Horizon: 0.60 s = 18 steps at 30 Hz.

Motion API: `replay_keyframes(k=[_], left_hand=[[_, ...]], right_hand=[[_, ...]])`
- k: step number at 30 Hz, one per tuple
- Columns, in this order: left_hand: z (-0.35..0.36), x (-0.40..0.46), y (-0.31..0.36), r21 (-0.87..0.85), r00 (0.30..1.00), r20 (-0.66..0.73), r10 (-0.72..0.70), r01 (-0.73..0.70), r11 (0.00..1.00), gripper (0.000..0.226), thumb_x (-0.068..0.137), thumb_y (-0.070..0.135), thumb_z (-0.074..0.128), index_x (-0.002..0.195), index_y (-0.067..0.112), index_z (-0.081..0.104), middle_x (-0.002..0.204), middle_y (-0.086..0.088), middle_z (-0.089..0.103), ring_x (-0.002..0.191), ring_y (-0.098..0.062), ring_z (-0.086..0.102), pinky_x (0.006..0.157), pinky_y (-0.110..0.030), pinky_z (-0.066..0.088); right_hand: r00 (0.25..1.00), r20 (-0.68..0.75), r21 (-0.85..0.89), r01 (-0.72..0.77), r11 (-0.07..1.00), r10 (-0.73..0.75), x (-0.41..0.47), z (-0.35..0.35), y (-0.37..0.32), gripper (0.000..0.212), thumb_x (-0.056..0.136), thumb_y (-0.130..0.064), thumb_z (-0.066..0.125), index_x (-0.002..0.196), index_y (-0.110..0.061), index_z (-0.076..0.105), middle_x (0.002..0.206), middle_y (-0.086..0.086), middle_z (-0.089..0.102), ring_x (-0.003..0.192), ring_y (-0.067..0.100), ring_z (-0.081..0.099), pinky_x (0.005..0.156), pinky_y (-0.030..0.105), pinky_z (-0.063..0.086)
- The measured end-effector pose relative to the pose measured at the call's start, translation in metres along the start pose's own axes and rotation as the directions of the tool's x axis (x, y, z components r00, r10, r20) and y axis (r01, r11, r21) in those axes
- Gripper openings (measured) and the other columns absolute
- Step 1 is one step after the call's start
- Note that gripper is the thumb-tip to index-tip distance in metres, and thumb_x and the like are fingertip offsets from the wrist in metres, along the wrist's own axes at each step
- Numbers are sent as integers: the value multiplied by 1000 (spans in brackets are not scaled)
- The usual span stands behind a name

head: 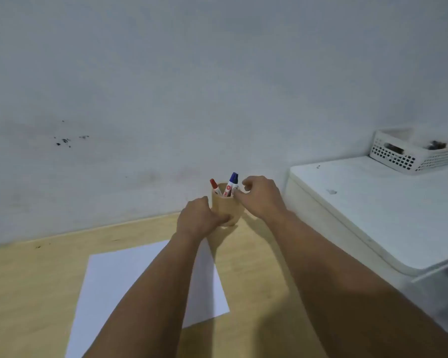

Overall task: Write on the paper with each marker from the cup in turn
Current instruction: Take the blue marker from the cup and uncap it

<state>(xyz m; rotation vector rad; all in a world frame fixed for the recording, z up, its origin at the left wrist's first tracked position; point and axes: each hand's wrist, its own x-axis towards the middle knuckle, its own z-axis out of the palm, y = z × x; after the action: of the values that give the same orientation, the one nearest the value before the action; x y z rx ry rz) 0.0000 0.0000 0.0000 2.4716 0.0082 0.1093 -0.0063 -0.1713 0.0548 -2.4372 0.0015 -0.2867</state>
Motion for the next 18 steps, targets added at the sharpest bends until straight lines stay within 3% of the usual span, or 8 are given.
replay_keyframes(k=[3, 7, 10, 14, 18], left_hand=[[11, 9, -4, -44, 1000, -27, 0, -1, 999, 51, 72, 59, 82, 80, 19, 52, 77, 6, 56, 77, -17, 57, 55, -30, 36], [19, 17, -10, -186, 999, -36, 24, -30, 982, 52, 71, 57, 85, 106, 20, 71, 89, 8, 73, 81, -12, 65, 66, -31, 50], [23, 19, -14, -230, 999, -18, 41, -44, 972, 48, 69, 56, 86, 105, 27, 74, 86, 9, 75, 79, -10, 67, 62, -29, 49], [27, 20, -18, -273, 1000, -3, 10, -10, 962, 53, 62, 63, 78, 98, 24, 74, 85, 9, 77, 81, -13, 72, 74, -43, 60], [25, 18, -14, -305, 1000, 2, 8, -7, 952, 55, 62, 59, 77, 102, 21, 76, 90, 9, 79, 84, -13, 73, 80, -44, 61]], right_hand=[[997, -71, 15, 23, 1000, -22, 13, 7, -2, 57, 98, -43, 74, 145, -14, 65, 136, 8, 73, 125, 27, 68, 98, 35, 51], [989, -32, -62, 143, 988, -146, 32, 13, -5, 51, 97, -41, 74, 142, -18, 67, 145, 6, 64, 137, 26, 56, 107, 40, 50], [983, 60, -113, 177, 978, -171, 43, 22, -8, 48, 93, -43, 77, 136, -22, 72, 153, 5, 55, 149, 24, 44, 113, 42, 46], [982, 136, -85, 140, 987, -128, 50, 36, -9, 45, 91, -50, 77, 132, -30, 74, 165, 8, 43, 162, 22, 26, 123, 57, 35], [985, 118, -69, 134, 989, -125, 51, 46, -9, 38, 92, -52, 75, 124, -32, 77, 162, 5, 46, 159, 23, 31, 121, 58, 38]])
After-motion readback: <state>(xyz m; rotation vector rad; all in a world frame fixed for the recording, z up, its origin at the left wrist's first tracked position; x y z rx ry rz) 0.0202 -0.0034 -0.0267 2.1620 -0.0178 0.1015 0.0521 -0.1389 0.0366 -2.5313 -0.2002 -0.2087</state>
